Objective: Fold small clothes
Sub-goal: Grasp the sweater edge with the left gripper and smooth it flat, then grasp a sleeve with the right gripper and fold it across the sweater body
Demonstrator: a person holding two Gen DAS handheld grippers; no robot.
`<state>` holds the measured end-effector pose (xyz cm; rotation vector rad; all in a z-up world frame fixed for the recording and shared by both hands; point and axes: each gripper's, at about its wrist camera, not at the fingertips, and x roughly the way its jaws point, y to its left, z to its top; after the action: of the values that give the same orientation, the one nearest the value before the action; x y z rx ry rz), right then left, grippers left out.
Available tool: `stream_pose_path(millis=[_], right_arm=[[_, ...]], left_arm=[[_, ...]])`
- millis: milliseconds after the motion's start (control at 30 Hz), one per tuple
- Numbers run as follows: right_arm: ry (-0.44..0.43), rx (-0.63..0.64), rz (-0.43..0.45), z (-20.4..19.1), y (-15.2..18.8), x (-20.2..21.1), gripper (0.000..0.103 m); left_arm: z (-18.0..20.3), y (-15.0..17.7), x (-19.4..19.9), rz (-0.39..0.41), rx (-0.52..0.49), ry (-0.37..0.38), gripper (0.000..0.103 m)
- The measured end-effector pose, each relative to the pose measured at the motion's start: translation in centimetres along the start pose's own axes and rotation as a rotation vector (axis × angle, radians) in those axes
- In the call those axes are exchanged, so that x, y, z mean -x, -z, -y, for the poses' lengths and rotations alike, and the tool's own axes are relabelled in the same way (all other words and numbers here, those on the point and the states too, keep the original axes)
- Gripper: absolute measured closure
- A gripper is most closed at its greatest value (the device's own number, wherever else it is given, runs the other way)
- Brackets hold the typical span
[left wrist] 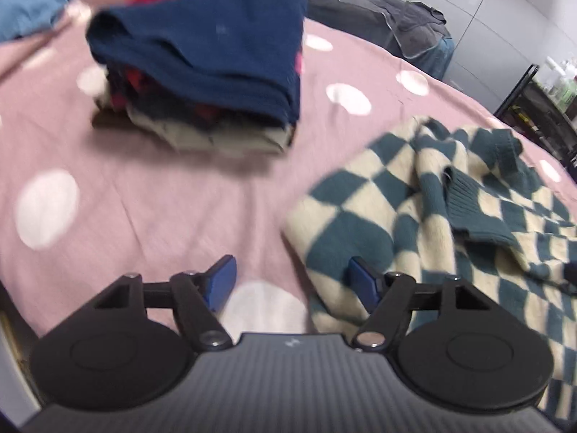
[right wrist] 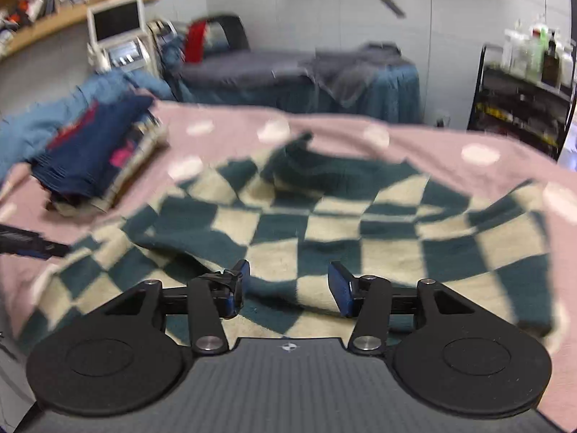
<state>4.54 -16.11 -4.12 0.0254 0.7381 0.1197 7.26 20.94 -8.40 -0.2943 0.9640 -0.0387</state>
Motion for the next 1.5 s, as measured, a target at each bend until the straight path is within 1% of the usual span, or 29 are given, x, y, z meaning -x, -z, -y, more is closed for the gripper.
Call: stream_pose_path(millis=[33, 67, 133, 200, 233, 267, 333, 400, 433, 467, 500, 533, 567, 600, 667, 700, 733, 867, 933, 967, 1000, 1067, 1100, 1167, 1267, 1333, 1400, 1500], right_arm=[[0.032, -0.013, -0.051, 0.0, 0.5, -1.3, 0.000], [0.045, -0.024, -0.087, 0.1, 1.1, -2.4, 0.000], [0.062, 0.014, -0.032, -0.8, 1.7, -2.1, 0.000], [0.069, 0.000, -0.043, -1.3, 2.1, -2.2, 0.000], [0.080, 0.015, -0.025, -1.6, 2.5, -2.1, 0.000], [0.089, 0.043, -0.017, -2.0, 2.9, -2.2, 0.000], [0.105, 0.072, 0.006, -2.4, 3.3, -2.0, 0.000], [0.096, 0.055, 0.018, -2.0, 3.3, -1.9, 0.000], [0.089, 0.046, 0.024, -1.8, 3.3, -1.9, 0.000], [0.084, 0.043, 0.027, -1.6, 3.2, -2.1, 0.000], [0.086, 0.046, 0.028, -1.6, 3.0, -2.5, 0.000], [0.095, 0.057, 0.028, -1.9, 3.1, -2.5, 0.000], [0.101, 0.066, 0.029, -2.1, 3.1, -2.5, 0.000], [0.103, 0.069, 0.030, -2.2, 3.1, -2.5, 0.000], [0.099, 0.065, 0.030, -2.1, 3.1, -2.6, 0.000], [0.096, 0.062, 0.031, -2.1, 3.2, -2.6, 0.000], [0.093, 0.059, 0.032, -2.1, 3.2, -2.5, 0.000], [0.095, 0.068, 0.029, -2.3, 2.9, -2.4, 0.000], [0.101, 0.070, 0.030, -2.4, 2.7, -1.9, 0.000], [0.110, 0.059, 0.045, -2.4, 2.6, -1.3, 0.000], [0.116, 0.039, 0.078, -2.4, 2.4, -0.5, 0.000], [0.096, 0.012, 0.148, -2.3, 2.1, 0.8, 0.000], [0.082, 0.013, 0.165, -2.2, 1.8, 1.1, 0.000], [0.090, 0.016, 0.165, -2.1, 1.4, 1.0, 0.000], [0.112, 0.008, 0.088, -1.4, 0.9, 0.2, 0.000], [0.079, -0.025, 0.075, -0.9, 0.8, 0.6, 0.000], [0.060, -0.053, 0.082, -0.7, 0.8, 1.5, 0.000], [0.097, -0.070, 0.103, -0.1, 0.9, 3.3, 0.000]], left_arm=[[-0.3, 0.3, -0.3, -0.009, 0.041, 0.021, 0.035], [-0.3, 0.6, -0.5, -0.004, 0.064, 0.032, 0.031], [0.3, 0.8, -0.7, 0.017, 0.050, 0.022, 0.029], [1.2, 0.5, -0.9, 0.019, 0.026, 0.024, 0.029], [1.7, 0.4, -1.2, 0.013, 0.009, 0.026, 0.029], [2.1, 0.3, -1.5, 0.005, -0.009, 0.021, 0.030], [3.0, 0.3, -2.0, 0.010, -0.037, 0.004, 0.036], [3.6, 0.6, -2.1, 0.025, -0.067, -0.012, 0.046], [3.8, 0.5, -2.2, 0.030, -0.085, -0.021, 0.050], [4.1, 0.5, -2.1, 0.036, -0.100, -0.019, 0.063], [4.2, 0.5, -2.0, 0.041, -0.110, -0.004, 0.078], [4.3, 0.4, -2.0, 0.048, -0.112, 0.002, 0.083], [4.4, 0.2, -1.8, 0.053, -0.117, 0.005, 0.093], [4.4, -0.1, -1.6, 0.060, -0.117, 0.014, 0.095], [3.7, -1.1, -0.9, 0.076, -0.071, 0.069, 0.096], [3.2, -1.9, -0.3, 0.090, -0.051, 0.083, 0.096], [2.8, -2.8, 0.4, 0.120, -0.044, 0.077, 0.096], [1.2, -7.0, 4.3, 0.261, -0.045, 0.010, 0.096], [1.1, -8.9, 6.2, 0.330, -0.081, -0.051, 0.096], [1.1, -9.6, 6.9, 0.355, -0.103, -0.084, 0.096], [1.2, -10.2, 7.3, 0.371, -0.116, -0.106, 0.096], [1.2, -11.1, 7.3, 0.368, -0.118, -0.106, 0.096], [1.3, -11.2, 7.0, 0.361, -0.125, -0.108, 0.096], [1.8, -11.4, 6.7, 0.350, -0.139, -0.112, 0.096], [2.7, -11.9, 7.1, 0.346, -0.121, -0.074, 0.096], [4.6, -11.8, 7.5, 0.354, -0.137, -0.019, 0.096], [7.7, -11.5, 7.5, 0.345, -0.183, 0.048, 0.096], [13.8, -10.4, 6.5, 0.317, -0.268, 0.163, 0.095]])
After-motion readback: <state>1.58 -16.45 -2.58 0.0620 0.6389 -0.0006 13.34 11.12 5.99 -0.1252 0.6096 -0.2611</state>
